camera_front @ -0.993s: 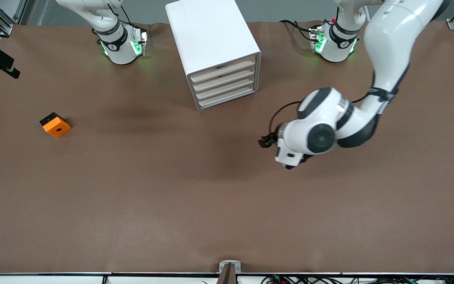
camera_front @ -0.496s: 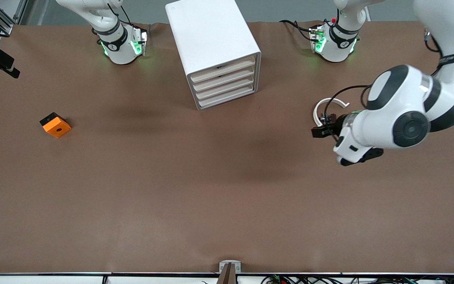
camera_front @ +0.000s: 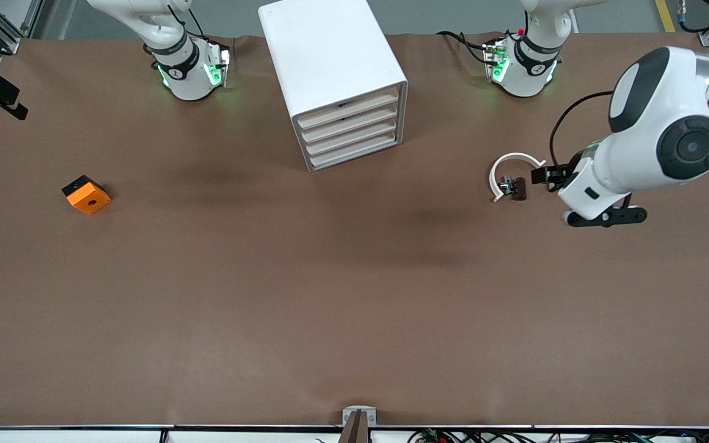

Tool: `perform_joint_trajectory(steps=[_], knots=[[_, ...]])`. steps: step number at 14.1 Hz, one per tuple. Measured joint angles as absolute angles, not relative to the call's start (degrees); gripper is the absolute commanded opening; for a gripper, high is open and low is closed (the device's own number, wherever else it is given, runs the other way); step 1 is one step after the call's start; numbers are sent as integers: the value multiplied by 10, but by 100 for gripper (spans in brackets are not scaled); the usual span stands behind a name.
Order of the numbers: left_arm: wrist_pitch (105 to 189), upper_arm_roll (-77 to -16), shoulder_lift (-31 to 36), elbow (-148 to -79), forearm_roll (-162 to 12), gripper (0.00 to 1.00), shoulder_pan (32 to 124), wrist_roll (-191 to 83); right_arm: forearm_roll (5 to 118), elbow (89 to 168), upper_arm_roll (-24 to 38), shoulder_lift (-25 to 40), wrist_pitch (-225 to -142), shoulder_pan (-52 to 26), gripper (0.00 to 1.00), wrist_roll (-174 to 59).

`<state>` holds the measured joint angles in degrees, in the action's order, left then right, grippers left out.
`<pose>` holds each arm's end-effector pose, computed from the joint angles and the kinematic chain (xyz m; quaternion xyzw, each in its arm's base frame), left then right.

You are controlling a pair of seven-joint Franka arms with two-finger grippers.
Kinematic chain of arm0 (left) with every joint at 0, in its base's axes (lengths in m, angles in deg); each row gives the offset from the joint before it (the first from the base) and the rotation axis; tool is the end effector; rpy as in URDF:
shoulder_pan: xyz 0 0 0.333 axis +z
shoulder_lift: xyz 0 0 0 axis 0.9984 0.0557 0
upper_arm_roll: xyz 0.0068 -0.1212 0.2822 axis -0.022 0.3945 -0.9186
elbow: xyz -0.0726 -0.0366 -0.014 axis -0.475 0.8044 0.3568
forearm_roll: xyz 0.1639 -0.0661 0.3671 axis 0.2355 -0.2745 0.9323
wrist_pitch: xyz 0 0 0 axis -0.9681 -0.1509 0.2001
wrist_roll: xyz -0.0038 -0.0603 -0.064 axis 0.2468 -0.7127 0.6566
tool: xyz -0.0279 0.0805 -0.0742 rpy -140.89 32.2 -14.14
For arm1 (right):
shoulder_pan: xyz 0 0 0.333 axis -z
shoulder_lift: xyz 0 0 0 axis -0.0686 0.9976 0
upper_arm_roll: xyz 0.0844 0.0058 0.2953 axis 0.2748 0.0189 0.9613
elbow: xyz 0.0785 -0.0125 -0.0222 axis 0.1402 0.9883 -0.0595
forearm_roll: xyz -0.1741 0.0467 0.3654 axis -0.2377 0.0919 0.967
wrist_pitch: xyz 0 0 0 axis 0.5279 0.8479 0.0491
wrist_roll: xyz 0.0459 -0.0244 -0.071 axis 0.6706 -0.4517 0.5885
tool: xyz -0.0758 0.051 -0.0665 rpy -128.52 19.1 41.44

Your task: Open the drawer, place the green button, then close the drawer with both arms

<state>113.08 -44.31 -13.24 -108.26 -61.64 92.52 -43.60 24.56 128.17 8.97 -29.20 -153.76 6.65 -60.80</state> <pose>0.5681 -0.1265 0.4718 -0.9839 -0.0147 0.1697 0.0540 0.4859 -0.0568 0.6555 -0.9993 0.0375 -0.0038 0.0062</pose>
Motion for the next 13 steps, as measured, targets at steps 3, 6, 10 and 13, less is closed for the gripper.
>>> perform_joint_trajectory(steps=[3,6,10,13], knots=[[1133,-568,-184,-1125,-627,100,821,-480,245,1282,93,-296,-1539,66,100,-608],[1167,-603,-236,-1184,-628,100,798,-494,245,1282,93,-297,-1543,66,100,-608],[1205,-596,-302,-1235,-632,100,824,-497,245,1282,93,-298,-1544,66,100,-608],[1208,-557,-344,-1238,-635,100,864,-499,245,1282,93,-298,-1545,66,100,-608]])
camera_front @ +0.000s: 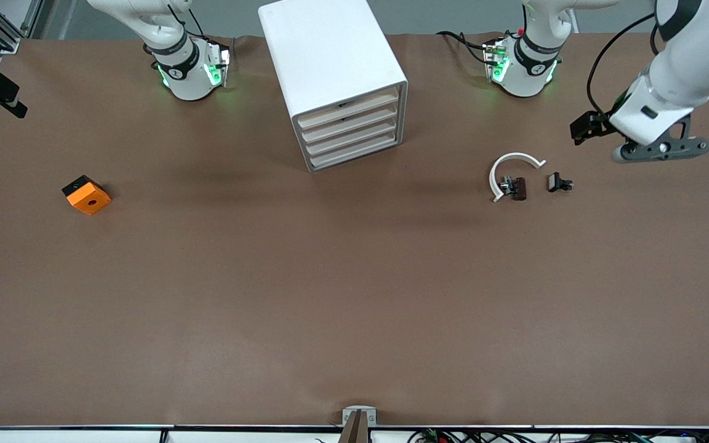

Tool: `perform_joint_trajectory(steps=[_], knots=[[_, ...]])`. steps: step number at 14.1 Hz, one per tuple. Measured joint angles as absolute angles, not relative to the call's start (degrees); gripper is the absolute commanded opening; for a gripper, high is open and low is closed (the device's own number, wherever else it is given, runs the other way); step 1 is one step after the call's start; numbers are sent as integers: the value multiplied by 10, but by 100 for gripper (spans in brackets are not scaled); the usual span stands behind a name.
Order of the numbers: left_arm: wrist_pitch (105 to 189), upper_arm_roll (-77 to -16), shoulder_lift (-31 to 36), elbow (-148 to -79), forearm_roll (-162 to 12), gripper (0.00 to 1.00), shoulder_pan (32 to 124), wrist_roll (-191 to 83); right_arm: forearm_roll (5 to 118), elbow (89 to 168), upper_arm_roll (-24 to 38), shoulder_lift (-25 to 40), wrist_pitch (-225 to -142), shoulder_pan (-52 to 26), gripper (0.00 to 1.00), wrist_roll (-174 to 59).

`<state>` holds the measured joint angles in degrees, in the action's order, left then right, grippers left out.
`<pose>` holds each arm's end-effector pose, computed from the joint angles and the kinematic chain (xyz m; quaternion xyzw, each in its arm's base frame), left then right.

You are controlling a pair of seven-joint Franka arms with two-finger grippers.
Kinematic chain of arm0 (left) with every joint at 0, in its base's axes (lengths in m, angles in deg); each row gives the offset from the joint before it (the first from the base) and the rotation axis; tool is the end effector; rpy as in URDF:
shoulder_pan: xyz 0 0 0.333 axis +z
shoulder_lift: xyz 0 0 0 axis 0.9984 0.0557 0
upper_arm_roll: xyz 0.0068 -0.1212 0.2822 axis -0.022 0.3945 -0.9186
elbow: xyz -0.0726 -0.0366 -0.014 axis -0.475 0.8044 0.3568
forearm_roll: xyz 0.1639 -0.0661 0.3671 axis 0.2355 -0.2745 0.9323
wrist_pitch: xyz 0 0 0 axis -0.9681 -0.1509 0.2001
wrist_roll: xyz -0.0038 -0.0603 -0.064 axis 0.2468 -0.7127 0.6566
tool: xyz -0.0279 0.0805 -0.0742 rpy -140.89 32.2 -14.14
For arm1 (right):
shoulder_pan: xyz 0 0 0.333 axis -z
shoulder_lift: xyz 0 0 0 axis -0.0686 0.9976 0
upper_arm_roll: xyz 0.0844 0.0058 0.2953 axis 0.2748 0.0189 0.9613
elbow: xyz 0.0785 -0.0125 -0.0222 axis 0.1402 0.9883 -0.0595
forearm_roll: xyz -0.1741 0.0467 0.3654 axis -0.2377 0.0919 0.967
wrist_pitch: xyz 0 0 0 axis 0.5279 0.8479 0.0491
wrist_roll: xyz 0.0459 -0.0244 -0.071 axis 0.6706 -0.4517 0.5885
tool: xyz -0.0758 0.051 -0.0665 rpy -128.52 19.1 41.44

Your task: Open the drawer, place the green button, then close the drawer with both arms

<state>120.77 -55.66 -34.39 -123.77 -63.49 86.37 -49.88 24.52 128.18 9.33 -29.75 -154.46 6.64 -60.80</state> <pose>0.4942 -0.0817 0.5476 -0.9969 -0.0114 0.0622 0.0464 0.4845 -0.0534 0.6613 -0.9993 0.0343 -0.0145 0.0047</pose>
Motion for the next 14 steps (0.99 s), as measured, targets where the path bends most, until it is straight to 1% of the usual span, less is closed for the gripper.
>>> perform_joint_trajectory(steps=[5,11,14], knots=[[1210,-549,-376,-1216,-656,100,876,-499,245,1282,93,-298,-1545,66,100,-608],[1207,-549,-375,-1182,-664,100,883,-499,245,1282,93,-298,-1545,66,100,-608],[1206,-550,-364,-1167,-673,100,885,-499,245,1282,93,-298,-1545,66,100,-608]])
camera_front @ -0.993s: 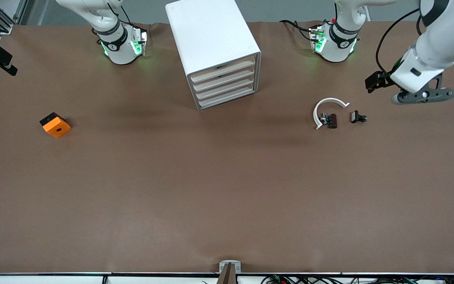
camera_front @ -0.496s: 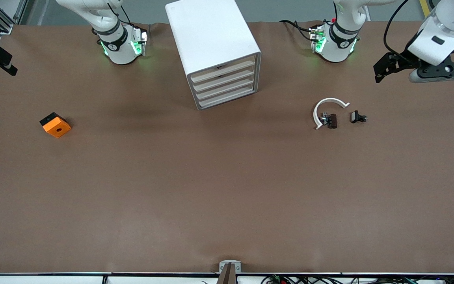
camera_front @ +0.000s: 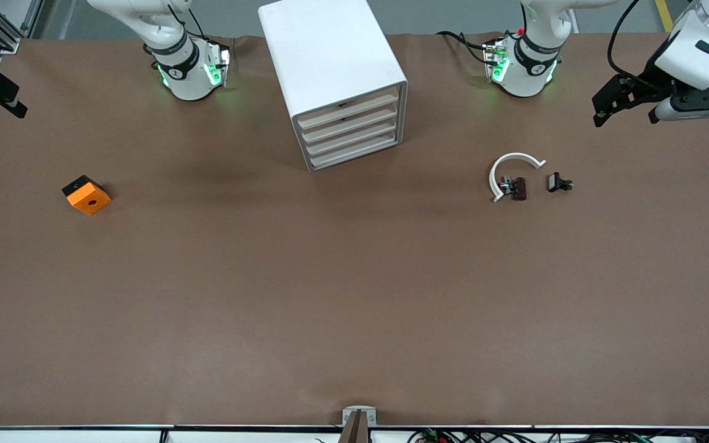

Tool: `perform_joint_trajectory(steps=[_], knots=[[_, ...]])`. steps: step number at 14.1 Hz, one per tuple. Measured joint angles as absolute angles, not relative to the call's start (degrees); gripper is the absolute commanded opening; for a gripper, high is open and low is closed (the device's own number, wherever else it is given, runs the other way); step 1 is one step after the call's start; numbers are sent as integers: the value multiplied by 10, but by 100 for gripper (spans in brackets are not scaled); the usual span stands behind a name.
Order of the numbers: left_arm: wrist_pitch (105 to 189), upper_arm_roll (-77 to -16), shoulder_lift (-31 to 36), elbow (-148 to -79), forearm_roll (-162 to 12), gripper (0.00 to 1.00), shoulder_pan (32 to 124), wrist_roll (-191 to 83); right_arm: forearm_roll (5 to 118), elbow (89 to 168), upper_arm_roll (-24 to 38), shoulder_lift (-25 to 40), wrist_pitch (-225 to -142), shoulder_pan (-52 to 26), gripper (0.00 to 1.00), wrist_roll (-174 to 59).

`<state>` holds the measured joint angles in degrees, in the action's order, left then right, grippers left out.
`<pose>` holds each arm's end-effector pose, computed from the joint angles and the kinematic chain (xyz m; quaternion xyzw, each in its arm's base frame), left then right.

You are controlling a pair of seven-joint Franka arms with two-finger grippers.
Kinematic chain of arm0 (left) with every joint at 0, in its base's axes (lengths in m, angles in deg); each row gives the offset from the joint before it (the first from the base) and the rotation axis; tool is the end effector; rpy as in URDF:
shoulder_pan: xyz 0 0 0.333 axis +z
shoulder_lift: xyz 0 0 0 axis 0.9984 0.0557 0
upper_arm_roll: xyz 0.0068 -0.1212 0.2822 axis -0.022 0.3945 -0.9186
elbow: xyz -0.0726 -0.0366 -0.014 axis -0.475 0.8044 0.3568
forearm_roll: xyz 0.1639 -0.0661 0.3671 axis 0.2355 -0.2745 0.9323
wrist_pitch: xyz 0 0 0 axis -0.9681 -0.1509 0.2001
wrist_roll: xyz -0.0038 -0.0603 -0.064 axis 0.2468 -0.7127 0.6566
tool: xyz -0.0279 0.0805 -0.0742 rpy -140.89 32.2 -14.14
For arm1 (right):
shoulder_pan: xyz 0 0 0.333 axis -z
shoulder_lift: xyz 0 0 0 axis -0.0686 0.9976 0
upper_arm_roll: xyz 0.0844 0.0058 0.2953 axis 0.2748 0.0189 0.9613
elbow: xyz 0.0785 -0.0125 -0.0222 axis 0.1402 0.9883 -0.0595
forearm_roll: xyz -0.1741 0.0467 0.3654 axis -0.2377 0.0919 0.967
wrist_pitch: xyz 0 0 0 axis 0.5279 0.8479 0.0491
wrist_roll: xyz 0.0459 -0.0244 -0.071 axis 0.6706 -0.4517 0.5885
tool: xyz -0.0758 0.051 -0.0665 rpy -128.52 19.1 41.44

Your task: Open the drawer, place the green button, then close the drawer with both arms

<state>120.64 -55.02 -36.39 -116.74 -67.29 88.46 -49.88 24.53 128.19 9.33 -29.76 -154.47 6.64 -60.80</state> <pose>0.4937 -0.0802 0.6235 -0.9996 -0.0253 -0.0088 0.0045 0.4845 -0.0534 0.6613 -0.9993 0.0343 -0.0146 0.0048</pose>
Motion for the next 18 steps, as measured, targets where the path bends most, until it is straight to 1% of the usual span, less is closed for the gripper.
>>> perform_joint_trajectory(steps=[3,7,18], knots=[[1203,-553,-351,-1149,-673,100,904,-502,245,1282,93,-298,-1545,66,100,-608],[1182,-555,-350,-1148,-674,100,946,-567,245,1282,93,-298,-1545,66,100,-608],[1179,-519,-348,-1141,-676,100,945,-563,245,1282,93,-298,-1545,66,100,-608]])
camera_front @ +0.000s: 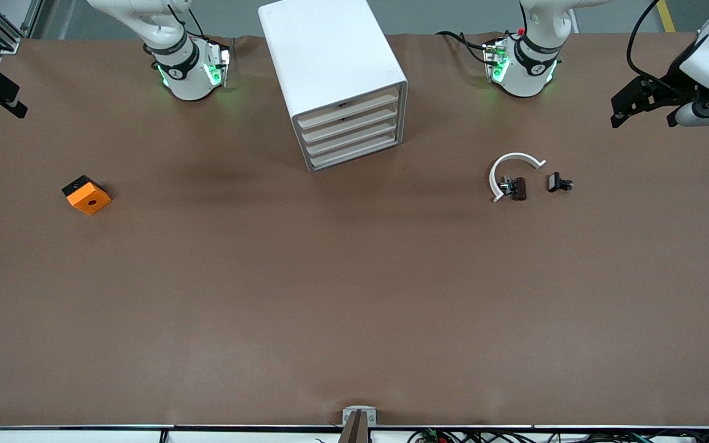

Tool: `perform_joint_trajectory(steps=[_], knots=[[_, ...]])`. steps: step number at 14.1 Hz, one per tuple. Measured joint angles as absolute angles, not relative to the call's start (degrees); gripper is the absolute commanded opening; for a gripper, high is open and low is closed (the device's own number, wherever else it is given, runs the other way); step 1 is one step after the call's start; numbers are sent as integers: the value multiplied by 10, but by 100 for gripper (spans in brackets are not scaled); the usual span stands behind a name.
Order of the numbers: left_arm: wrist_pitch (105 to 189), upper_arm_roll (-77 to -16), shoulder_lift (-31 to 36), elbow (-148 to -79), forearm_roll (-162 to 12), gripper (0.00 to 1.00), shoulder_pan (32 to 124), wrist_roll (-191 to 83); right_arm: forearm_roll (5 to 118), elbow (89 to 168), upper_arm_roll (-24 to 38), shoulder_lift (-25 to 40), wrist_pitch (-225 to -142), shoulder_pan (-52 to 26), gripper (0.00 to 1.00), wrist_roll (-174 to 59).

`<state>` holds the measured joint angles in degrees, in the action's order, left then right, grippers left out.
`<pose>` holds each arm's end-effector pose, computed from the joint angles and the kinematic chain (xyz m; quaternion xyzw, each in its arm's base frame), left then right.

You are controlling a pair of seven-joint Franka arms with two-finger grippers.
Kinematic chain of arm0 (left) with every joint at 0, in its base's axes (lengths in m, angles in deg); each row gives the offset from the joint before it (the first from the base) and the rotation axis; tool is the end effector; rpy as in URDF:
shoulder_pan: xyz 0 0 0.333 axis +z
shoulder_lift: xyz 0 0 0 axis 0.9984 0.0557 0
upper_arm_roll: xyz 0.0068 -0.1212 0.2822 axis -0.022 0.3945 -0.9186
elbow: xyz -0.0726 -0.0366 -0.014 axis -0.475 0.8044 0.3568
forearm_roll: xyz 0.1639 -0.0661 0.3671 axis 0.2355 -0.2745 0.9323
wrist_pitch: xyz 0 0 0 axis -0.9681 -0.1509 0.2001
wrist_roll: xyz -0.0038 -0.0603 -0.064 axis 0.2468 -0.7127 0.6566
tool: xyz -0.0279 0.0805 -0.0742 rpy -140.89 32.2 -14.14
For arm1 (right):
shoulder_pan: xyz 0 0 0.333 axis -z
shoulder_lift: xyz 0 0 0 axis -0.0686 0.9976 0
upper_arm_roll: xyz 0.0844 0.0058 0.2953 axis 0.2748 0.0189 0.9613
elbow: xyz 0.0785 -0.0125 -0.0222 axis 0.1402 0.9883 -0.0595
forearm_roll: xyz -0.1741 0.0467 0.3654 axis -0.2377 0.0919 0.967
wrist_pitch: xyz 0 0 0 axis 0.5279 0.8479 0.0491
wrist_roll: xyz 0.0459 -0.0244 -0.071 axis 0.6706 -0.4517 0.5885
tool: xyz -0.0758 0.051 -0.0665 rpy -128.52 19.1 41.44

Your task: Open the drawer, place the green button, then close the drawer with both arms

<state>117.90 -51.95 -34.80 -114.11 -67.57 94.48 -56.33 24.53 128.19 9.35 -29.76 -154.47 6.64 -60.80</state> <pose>0.5013 -0.0576 0.6267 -0.9999 0.0054 0.0072 0.0070 0.4845 -0.0532 0.6613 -0.9993 0.0342 -0.0146 0.0048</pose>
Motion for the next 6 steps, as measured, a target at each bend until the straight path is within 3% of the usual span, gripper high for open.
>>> perform_joint_trajectory(steps=[6], knots=[[1179,-516,-344,-1136,-676,100,946,-563,245,1282,93,-298,-1544,66,100,-608]])
